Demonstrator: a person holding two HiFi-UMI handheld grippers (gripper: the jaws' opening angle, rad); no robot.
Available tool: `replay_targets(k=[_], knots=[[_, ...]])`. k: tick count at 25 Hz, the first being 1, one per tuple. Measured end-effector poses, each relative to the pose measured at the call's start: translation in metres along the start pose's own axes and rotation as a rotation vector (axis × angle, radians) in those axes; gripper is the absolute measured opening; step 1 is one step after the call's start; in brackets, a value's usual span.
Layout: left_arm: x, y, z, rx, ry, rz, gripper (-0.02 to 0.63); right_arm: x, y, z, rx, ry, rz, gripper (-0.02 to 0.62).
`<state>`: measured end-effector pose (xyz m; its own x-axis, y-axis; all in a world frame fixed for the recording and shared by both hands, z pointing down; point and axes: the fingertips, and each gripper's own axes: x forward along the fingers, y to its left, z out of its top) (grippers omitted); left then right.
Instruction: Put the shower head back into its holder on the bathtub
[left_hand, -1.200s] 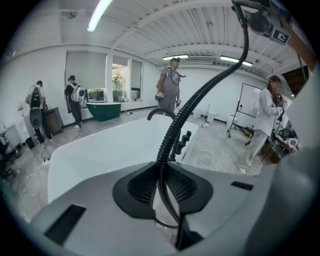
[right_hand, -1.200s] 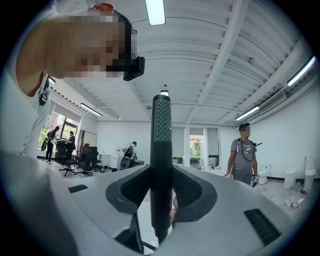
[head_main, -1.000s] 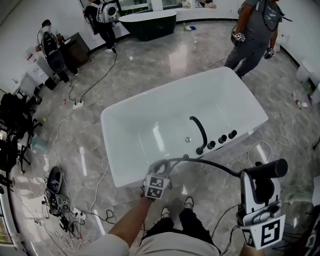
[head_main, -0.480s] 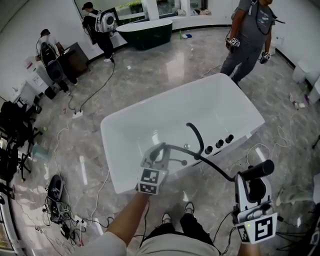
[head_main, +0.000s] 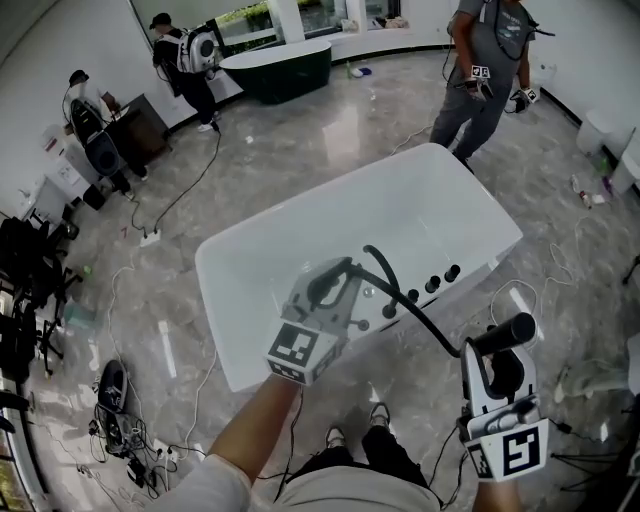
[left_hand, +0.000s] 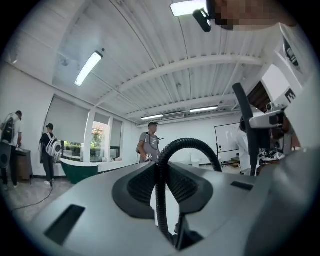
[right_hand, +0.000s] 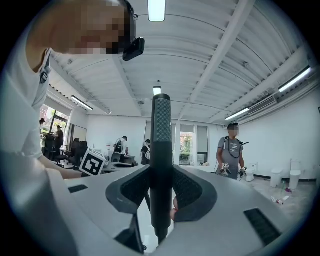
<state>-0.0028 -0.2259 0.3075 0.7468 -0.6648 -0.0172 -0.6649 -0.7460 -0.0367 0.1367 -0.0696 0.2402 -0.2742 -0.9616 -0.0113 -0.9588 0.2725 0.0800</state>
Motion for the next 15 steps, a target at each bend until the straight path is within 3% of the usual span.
replay_targets(k=[8,15], knots=[[0.037,-0.032,0.064,0.101,-0.163,-0.078,0.06,-0.005,-0.02,0.004,0.024,-0.034,-0.025,0.143],[0.053,-0.046,0.073,0.061,-0.208,-0.125,0.06,-0.003,-0.024,0.002,0.033,-0.031,-0.028,0.143]])
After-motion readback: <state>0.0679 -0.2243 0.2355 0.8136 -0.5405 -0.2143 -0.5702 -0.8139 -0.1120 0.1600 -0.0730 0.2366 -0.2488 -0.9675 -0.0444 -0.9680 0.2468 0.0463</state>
